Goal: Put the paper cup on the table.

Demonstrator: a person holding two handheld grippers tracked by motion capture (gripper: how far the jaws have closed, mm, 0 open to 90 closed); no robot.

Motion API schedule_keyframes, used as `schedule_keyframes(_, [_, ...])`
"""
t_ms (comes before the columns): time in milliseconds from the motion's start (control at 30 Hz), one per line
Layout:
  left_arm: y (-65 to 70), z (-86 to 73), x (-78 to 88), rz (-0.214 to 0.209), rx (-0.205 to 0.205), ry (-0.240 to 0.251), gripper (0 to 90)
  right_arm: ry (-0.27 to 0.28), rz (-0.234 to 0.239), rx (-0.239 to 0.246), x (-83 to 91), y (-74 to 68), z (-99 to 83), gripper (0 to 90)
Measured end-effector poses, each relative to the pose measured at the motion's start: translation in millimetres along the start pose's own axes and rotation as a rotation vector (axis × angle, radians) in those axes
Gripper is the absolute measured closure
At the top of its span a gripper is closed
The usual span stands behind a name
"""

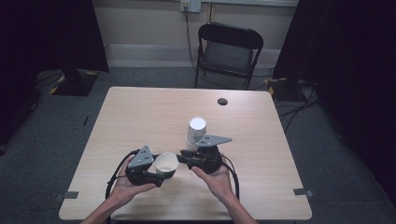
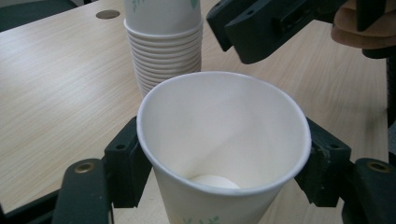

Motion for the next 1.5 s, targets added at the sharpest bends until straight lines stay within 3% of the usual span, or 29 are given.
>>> schedule_keyframes(167, [-6.4, 3.1, 5.3, 0.017, 0.031, 0.017, 30.2, 0.001, 0.0, 0.009, 2.3, 0.8, -2.0, 72.8])
schedule_keyframes(667, [-24.7, 8.5, 14.9, 0.05, 0.053, 0.051, 30.0, -0.009, -0.047, 0.035, 14.4, 8.4, -15.2, 67.3])
schedule_keyframes(900, [-44.9, 9.9, 15.5, 0.088, 0.081, 0.063, 29.8, -0.032, -0.099, 0.013, 27.9, 29.5, -34.5, 63.1])
schedule_keyframes(1233, [-53.0, 8.6, 19.6, 0.118, 0.099, 0.062, 29.6, -0.07, -0.164, -0.012, 52.6, 47.3, -65.5, 56.3])
schedule_keyframes(1267, [-57.8, 8.9, 22.2, 0.139, 0.114, 0.068, 29.7, -0.076, -0.192, -0.021, 60.4, 52.7, -72.3, 54.2])
schedule_keyframes(1500, [-78.5, 14.1, 24.8, 0.196, 0.159, 0.073, 30.0, -0.085, -0.253, -0.03, 80.9, 73.1, -92.0, 48.8])
Point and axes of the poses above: each handheld gripper's, and its own axes: x roughly backward along the jaws, z roughly out of its top, y roughly to its right, the point moved 9 cm from there along -x, roughly forward along the jaws, and after that the axes turned 8 degrees about x, right-handed, at the moved point
